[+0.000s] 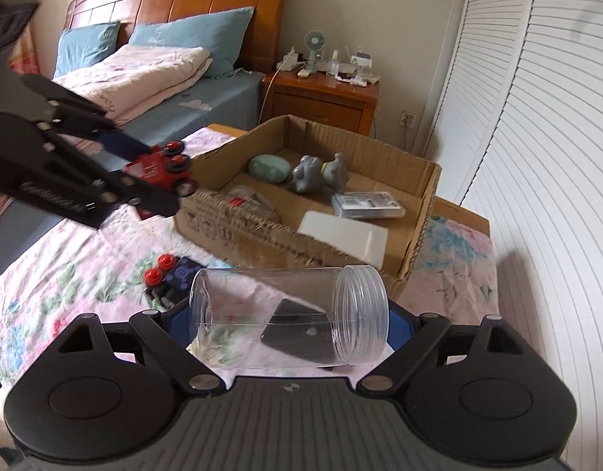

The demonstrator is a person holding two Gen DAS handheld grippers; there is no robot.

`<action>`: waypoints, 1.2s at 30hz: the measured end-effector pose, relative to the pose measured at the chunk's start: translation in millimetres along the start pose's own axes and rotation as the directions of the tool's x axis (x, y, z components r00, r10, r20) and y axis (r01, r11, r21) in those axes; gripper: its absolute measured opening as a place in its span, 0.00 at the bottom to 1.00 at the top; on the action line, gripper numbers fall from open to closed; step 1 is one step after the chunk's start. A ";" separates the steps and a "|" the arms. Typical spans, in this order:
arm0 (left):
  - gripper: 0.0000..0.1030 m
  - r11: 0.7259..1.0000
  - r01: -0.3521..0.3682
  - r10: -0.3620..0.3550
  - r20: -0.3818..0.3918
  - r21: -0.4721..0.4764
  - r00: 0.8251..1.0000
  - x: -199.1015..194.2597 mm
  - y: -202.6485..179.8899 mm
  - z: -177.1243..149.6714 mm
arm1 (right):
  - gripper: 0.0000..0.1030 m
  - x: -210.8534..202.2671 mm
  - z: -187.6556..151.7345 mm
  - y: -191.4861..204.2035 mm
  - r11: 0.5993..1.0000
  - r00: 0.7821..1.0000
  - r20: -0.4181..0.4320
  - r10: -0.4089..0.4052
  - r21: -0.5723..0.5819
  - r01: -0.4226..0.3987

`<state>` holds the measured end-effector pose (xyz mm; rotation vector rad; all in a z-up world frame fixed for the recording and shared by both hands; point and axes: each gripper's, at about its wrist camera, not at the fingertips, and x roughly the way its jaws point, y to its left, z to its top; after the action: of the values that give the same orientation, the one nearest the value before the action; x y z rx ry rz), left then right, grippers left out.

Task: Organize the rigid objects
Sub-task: 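Carry the train and clear jar into the box and open both tools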

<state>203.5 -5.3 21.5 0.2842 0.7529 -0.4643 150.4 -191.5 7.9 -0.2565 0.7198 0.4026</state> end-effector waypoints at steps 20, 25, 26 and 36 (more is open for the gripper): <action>0.95 0.996 -0.077 0.076 -0.022 -0.048 0.997 55.1 23.4 24.1 | 0.90 15.7 23.2 -22.5 0.999 0.999 0.001 -0.034 0.017 0.034; 0.96 0.993 -0.088 0.089 0.001 -0.081 0.996 18.2 16.3 0.9 | 0.90 22.6 37.5 -26.4 0.999 0.999 0.005 -0.036 0.011 0.036; 0.97 0.991 -0.095 0.096 0.008 -0.093 0.995 11.1 15.0 -4.3 | 0.90 24.9 41.3 -27.1 0.999 0.999 0.005 -0.035 0.006 0.035; 0.99 0.960 -0.144 0.172 0.100 -0.242 0.980 -30.7 9.4 -41.0 | 0.90 63.3 90.4 -42.3 0.999 0.999 -0.018 -0.031 0.018 0.032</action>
<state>164.6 28.8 15.4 0.0939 0.6542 -0.2356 265.0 -179.6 34.0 -0.2546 0.7354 0.3641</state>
